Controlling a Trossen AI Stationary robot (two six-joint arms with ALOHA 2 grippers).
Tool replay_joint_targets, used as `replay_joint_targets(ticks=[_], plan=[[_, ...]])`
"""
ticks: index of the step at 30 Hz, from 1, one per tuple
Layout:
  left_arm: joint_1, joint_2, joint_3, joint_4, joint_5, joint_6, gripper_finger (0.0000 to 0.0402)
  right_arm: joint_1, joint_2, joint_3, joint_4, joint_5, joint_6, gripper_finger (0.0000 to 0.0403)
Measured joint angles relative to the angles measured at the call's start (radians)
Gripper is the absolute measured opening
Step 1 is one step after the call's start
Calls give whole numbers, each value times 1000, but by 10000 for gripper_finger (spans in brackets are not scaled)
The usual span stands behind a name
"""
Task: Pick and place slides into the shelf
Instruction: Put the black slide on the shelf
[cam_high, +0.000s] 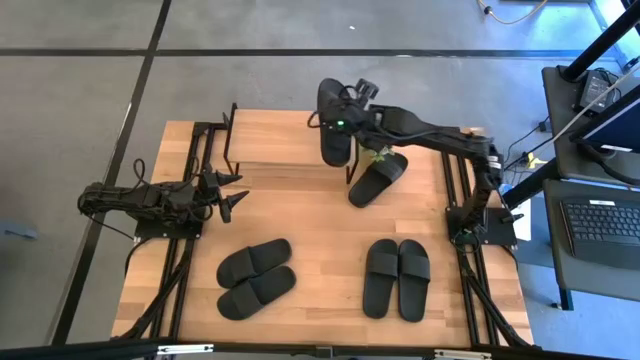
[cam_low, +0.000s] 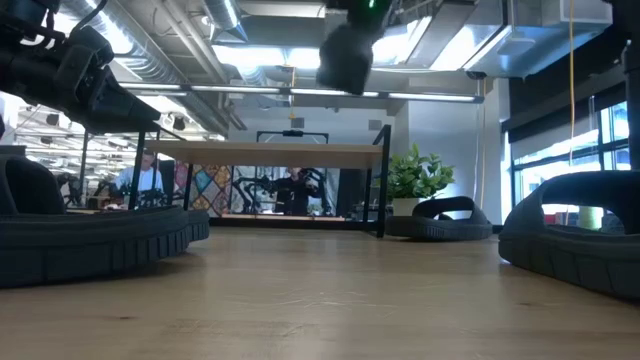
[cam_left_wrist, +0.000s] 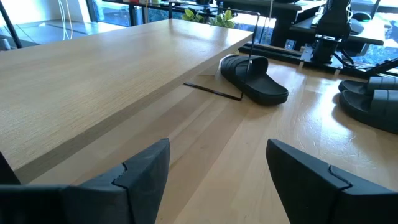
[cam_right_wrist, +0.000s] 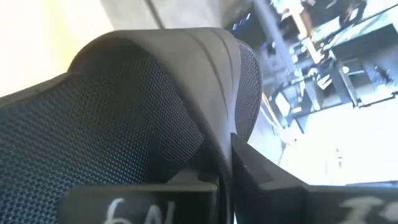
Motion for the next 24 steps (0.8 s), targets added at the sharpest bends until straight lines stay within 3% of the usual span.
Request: replay_joint_targets(ticks=[8,24], plan=[[0,0,0,0,0,0,258,-52,86,-3,-38,-41,0,15],[0,0,0,0,-2,3,258,-117,105,-27,1,-98,6,15]])
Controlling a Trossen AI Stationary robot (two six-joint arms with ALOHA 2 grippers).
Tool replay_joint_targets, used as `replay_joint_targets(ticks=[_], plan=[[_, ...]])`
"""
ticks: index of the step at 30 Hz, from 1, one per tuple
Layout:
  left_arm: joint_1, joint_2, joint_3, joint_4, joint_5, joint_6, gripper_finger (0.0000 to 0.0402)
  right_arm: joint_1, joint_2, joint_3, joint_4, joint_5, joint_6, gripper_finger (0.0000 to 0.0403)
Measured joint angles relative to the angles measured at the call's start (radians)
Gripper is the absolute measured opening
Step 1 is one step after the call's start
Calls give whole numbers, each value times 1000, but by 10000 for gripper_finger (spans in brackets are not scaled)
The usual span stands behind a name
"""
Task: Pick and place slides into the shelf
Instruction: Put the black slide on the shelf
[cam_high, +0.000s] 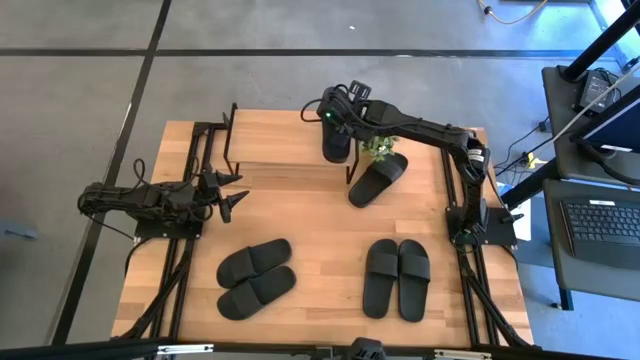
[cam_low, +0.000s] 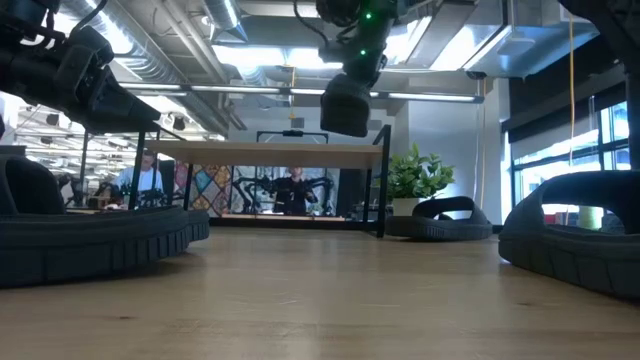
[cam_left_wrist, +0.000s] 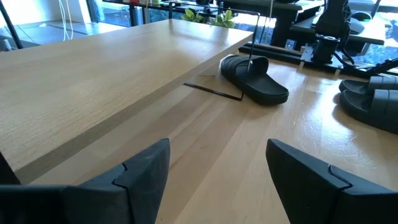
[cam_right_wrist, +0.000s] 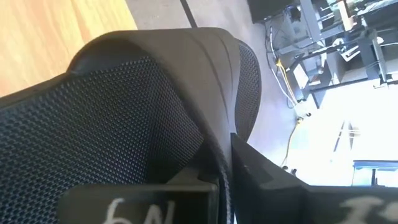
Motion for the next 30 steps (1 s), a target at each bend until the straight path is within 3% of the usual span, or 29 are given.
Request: replay_joint_targets(ticks=[30], plan=[[0,0,0,0,-1,0,258,-6,111,0,-55,-13,-4,16]])
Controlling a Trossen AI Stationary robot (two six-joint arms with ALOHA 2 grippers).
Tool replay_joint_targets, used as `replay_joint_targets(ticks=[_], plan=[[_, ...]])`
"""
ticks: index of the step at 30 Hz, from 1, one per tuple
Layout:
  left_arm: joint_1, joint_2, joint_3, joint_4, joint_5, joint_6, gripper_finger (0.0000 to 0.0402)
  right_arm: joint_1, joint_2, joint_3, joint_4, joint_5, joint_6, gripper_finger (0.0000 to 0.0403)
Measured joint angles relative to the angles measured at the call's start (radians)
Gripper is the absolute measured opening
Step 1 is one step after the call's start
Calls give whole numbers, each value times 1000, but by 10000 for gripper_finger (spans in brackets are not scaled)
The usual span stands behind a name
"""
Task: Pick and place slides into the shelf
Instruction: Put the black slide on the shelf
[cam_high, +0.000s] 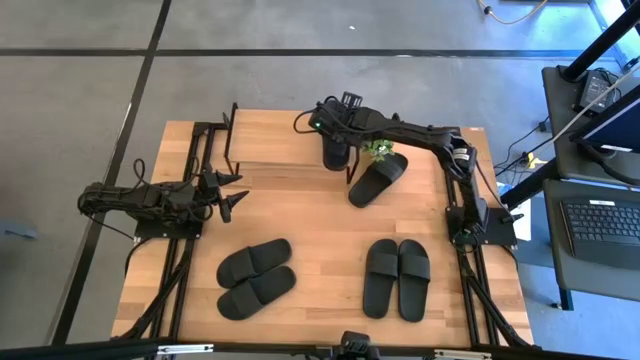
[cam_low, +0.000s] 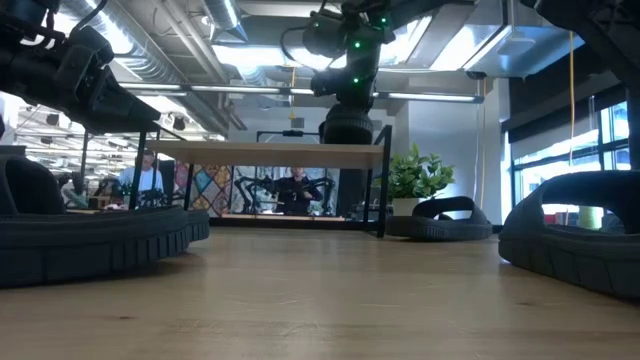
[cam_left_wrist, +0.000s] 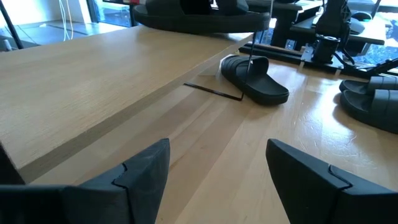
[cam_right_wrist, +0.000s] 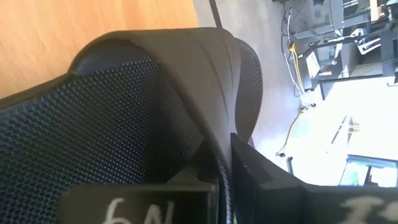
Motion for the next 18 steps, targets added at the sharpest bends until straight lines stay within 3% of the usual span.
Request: replay_joint_targets(ticks=[7,18], plan=[[0,0,0,0,0,0,258,-1,9,0,1,4,0,19],[0,0,0,0,0,0,258,-1,10,0,-6,-3,0,72]])
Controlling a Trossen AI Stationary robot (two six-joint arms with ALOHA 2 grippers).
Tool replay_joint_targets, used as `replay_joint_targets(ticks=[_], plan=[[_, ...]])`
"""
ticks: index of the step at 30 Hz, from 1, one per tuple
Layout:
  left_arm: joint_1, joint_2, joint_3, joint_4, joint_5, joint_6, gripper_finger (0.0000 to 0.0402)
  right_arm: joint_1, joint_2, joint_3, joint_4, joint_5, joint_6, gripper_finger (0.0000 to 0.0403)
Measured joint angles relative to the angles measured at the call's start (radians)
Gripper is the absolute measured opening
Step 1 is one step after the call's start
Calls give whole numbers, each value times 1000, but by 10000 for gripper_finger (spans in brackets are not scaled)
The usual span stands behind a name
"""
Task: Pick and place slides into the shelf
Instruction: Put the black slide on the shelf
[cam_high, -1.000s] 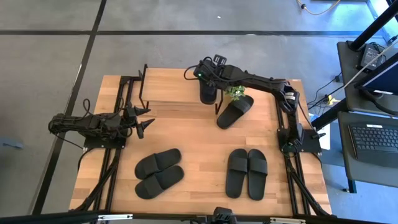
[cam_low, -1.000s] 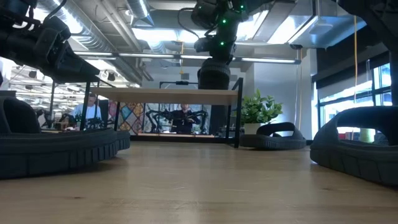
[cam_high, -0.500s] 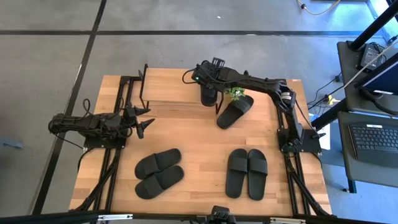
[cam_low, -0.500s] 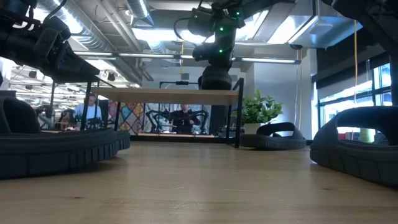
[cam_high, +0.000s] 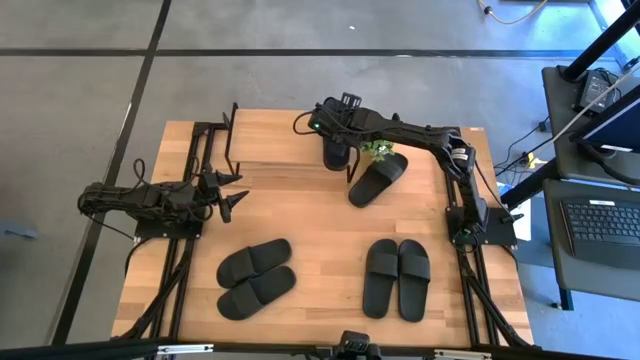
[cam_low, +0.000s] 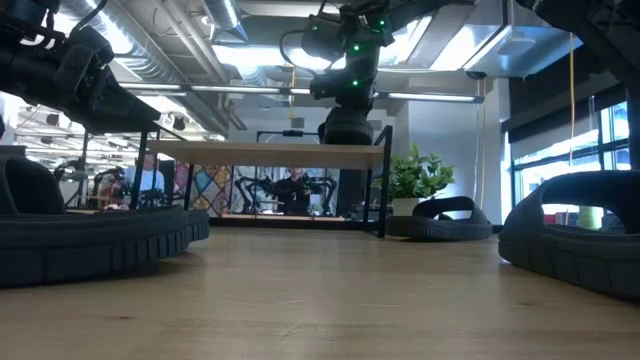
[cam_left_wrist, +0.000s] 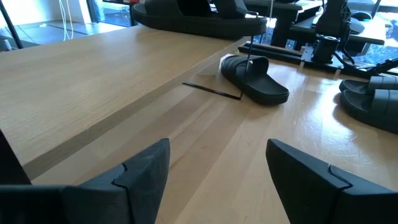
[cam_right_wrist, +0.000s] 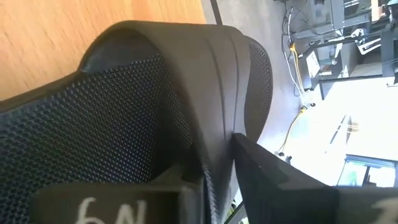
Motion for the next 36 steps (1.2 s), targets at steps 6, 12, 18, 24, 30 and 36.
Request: replay_joint_targets(ticks=[6,12,18,24,30,36], plan=[[0,0,0,0,0,0,258,0,0,0,-1,-4,1,122],[0,0,0,0,0,0,258,0,0,0,-3,-5,1,174],[0,0,0,0,0,0,258,0,1,0,-10,-5,1,192],[0,0,0,0,0,0,258,0,1,0,-23,-3,2,193],[0,0,0,0,0,-1,258,-1,1,25,-53,-70,9,193],[0,0,0,0,0,-1,258,0,2,75,-121,-122,45,193]])
